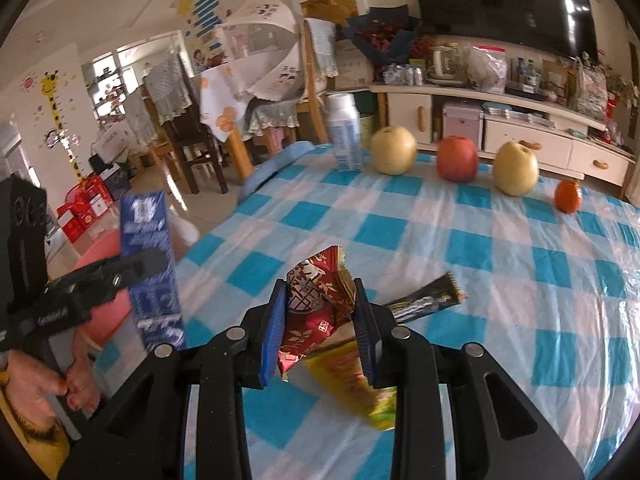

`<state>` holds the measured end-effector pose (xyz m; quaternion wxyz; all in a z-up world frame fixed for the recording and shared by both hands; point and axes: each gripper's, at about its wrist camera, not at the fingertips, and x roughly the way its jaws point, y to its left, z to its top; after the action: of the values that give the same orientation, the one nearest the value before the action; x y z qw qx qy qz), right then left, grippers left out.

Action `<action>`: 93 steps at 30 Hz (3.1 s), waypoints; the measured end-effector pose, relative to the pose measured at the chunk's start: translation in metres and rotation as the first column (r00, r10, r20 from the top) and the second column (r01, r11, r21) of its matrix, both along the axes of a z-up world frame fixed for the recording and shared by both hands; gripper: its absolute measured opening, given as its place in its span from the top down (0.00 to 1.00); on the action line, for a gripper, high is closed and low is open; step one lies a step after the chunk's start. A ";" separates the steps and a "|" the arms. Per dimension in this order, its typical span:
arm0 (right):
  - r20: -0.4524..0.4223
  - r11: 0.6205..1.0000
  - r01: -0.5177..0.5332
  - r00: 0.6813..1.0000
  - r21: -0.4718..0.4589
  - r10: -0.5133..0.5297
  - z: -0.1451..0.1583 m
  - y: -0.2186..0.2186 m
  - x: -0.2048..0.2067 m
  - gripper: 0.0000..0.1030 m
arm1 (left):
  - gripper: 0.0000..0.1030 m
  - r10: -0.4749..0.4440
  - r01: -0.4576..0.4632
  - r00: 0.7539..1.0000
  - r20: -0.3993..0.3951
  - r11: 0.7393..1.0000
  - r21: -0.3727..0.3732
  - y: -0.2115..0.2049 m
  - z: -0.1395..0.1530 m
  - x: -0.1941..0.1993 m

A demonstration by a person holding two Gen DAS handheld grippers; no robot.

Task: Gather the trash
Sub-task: 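Carry both items to the pink bucket and open both tools to drop them, then move both tools back over the table toward the coffee stick and chip bag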

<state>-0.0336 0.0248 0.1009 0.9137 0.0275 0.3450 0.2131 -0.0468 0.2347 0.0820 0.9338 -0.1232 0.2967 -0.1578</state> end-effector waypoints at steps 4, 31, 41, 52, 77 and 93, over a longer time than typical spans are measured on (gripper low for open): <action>0.009 0.999 -0.052 0.999 0.001 0.052 0.007 0.030 -0.014 0.68 | 0.38 0.073 -0.073 0.997 0.036 0.997 -0.005 0.023 0.009 -0.010; 0.034 0.906 -0.420 0.906 -0.061 0.422 0.024 0.287 -0.029 0.67 | 0.38 0.703 -0.705 0.709 -0.046 0.710 -0.012 0.228 0.006 -0.066; -0.002 0.931 -0.357 0.934 -0.069 0.358 -0.002 0.283 -0.020 0.24 | 0.17 0.748 -0.741 0.660 -0.072 0.664 0.102 0.236 0.002 -0.058; -0.020 0.971 -0.237 0.971 -0.042 0.237 -0.001 0.218 -0.032 0.13 | 0.15 0.681 -0.665 0.732 -0.026 0.723 0.188 0.194 0.007 -0.040; -0.038 0.983 -0.175 0.984 -0.058 0.173 -0.004 0.149 -0.059 0.10 | 0.14 0.563 -0.536 0.826 -0.028 0.799 0.271 0.118 0.001 -0.006; -0.038 0.997 -0.082 0.996 -0.001 0.082 -0.005 0.082 -0.051 0.10 | 0.14 0.452 -0.419 0.892 -0.021 0.842 0.341 0.044 -0.002 0.019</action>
<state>-0.0844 0.1067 0.0958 0.8975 0.0161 0.3635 0.2492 -0.0276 0.2788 0.0797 0.9362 -0.0386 0.3296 0.1163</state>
